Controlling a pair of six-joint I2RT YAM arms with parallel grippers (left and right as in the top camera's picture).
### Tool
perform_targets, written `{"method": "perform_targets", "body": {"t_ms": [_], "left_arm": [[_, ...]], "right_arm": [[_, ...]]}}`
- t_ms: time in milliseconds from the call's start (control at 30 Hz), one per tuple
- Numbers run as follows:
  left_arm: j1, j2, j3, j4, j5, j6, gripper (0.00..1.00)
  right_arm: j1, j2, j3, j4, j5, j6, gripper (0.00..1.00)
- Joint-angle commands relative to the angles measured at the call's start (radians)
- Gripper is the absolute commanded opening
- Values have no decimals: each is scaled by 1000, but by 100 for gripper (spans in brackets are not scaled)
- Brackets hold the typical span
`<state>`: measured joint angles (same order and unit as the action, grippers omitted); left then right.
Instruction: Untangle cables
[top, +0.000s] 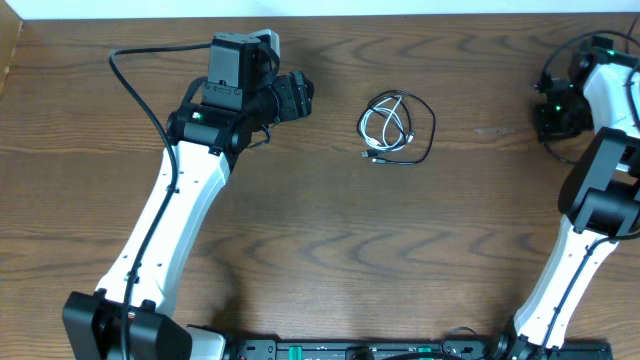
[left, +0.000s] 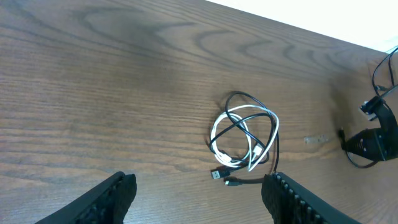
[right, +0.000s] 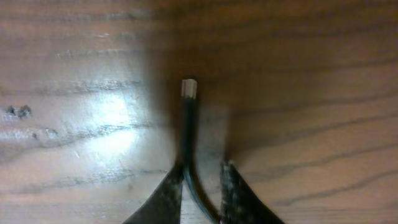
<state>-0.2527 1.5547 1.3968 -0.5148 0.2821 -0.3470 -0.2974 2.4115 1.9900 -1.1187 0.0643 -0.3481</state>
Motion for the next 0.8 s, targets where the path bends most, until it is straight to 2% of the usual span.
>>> {"method": "perform_targets", "body": {"t_ms": [0, 33, 133, 267, 500, 767], "left_arm": [[-2, 10, 11, 4, -8, -1, 70], [-2, 10, 11, 4, -13, -1, 70], [-2, 10, 11, 5, -35, -2, 70], [-2, 10, 11, 16, -41, -2, 70], [-2, 10, 11, 19, -40, -2, 70], [-2, 10, 11, 45, -40, -2, 70]], "right_arm": [[20, 46, -60, 37, 72, 121, 11], [21, 46, -60, 49, 72, 172, 1], [19, 45, -41, 88, 72, 256, 1], [16, 45, 47, 126, 97, 271, 1], [-18, 45, 345, 174, 116, 434, 1], [-49, 45, 624, 320, 117, 567, 1]]}}
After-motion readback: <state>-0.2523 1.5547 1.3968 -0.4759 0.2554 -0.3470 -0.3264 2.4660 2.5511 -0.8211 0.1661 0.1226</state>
